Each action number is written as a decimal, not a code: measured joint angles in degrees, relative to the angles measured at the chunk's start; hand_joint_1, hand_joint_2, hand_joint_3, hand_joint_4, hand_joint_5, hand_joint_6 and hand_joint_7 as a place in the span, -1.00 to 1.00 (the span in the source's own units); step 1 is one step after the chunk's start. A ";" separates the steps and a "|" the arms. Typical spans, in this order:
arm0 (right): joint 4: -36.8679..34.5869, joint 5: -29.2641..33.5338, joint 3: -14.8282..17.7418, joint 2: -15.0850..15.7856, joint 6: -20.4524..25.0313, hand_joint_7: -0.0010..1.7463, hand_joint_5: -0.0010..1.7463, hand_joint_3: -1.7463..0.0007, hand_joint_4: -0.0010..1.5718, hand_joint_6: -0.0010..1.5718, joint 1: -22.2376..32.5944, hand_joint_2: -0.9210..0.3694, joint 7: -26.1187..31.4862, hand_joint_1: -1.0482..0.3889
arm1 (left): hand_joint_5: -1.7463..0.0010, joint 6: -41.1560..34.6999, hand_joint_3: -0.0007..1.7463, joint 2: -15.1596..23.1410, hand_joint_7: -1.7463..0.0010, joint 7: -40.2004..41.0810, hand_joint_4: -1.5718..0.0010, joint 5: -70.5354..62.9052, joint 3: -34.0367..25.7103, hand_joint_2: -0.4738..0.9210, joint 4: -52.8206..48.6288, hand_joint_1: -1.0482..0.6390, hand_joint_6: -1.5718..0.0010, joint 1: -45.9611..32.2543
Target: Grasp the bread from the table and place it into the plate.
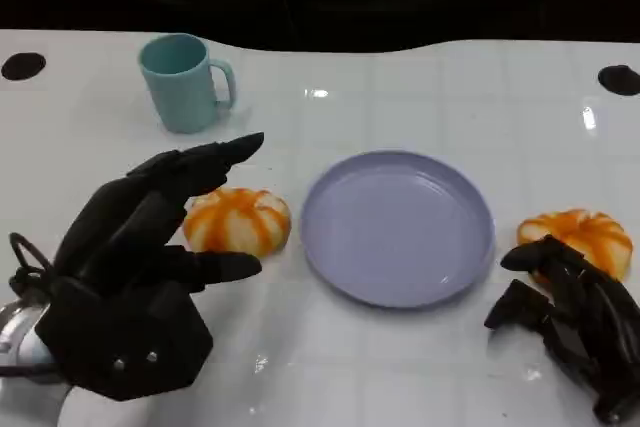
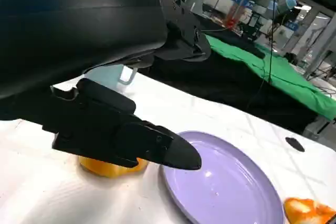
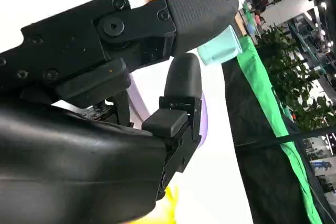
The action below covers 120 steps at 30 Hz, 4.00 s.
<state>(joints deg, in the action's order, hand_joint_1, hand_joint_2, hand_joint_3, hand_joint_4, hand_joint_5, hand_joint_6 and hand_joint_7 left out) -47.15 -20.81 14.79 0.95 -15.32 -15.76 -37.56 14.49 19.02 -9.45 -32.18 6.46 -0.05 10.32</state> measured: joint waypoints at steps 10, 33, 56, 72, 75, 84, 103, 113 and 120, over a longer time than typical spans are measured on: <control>-1.19 1.16 -0.31 -0.23 -3.17 0.44 0.79 0.74 -0.13 -0.21 -0.25 -1.00 0.18 -0.30 | 0.90 -7.11 -0.99 4.30 1.00 1.76 0.86 -19.61 10.96 0.94 -12.68 -0.53 0.71 13.23; 1.09 0.81 -0.16 0.10 -0.06 0.41 0.79 0.76 -0.17 -0.23 0.31 -1.00 0.18 -0.31 | 0.92 -10.04 -1.00 -7.98 0.98 6.55 0.80 -13.27 19.80 0.88 -55.84 -0.54 0.69 32.61; 1.46 1.13 -0.36 0.43 -0.21 0.38 0.79 0.73 -0.16 -0.20 0.65 -1.00 0.75 -0.30 | 0.06 -6.68 -0.90 -12.38 0.85 13.70 -0.04 -10.24 23.18 1.00 -73.32 -0.15 -0.19 40.05; 0.42 1.17 -0.34 0.62 -1.55 0.35 0.78 0.72 -0.12 -0.18 0.43 -1.00 0.15 -0.30 | -1.00 -3.04 -0.46 -12.50 -1.00 26.48 0.03 -8.48 22.90 0.99 -74.60 -0.05 0.33 39.65; -0.43 1.17 -0.30 0.70 -2.38 0.35 0.79 0.72 -0.12 -0.19 0.14 -1.00 -0.23 -0.30 | -1.00 -3.06 -0.09 -12.44 -1.00 27.07 -0.01 -7.15 21.63 0.74 -74.50 -0.04 0.29 39.65; -1.78 1.20 -0.26 0.75 -4.07 0.41 0.82 0.69 -0.15 -0.21 -0.29 -1.00 -0.47 -0.30 | -1.00 -3.72 0.21 -13.70 -1.00 28.05 -0.08 0.47 14.54 0.55 -71.54 0.01 0.20 40.58; -2.41 1.21 -0.24 0.73 -4.22 0.41 0.82 0.71 -0.14 -0.21 -0.84 -1.00 0.06 -0.28 | -1.00 14.24 0.46 -15.83 -1.00 28.29 -0.18 -0.85 17.54 0.39 -67.10 0.06 0.03 41.34; -2.51 1.10 -0.20 0.69 -4.28 0.44 0.83 0.68 -0.16 -0.23 -0.85 -1.00 -0.54 -0.27 | -1.00 15.83 0.48 -17.91 -1.00 23.86 -0.19 -1.22 18.75 0.39 -67.20 0.00 0.03 42.95; -2.52 1.12 -0.21 0.72 -4.26 0.46 0.83 0.67 -0.16 -0.24 -0.85 -1.00 -0.52 -0.27 | -1.00 15.20 0.48 -19.29 -1.00 21.11 -0.17 -1.34 19.75 0.41 -68.79 -0.01 0.05 44.06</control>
<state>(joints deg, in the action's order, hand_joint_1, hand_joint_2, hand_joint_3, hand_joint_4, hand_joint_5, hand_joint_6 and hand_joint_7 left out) -49.67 -19.69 14.58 1.67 -19.58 -16.61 -38.08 29.69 -0.27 11.66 -33.53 26.21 -68.84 54.38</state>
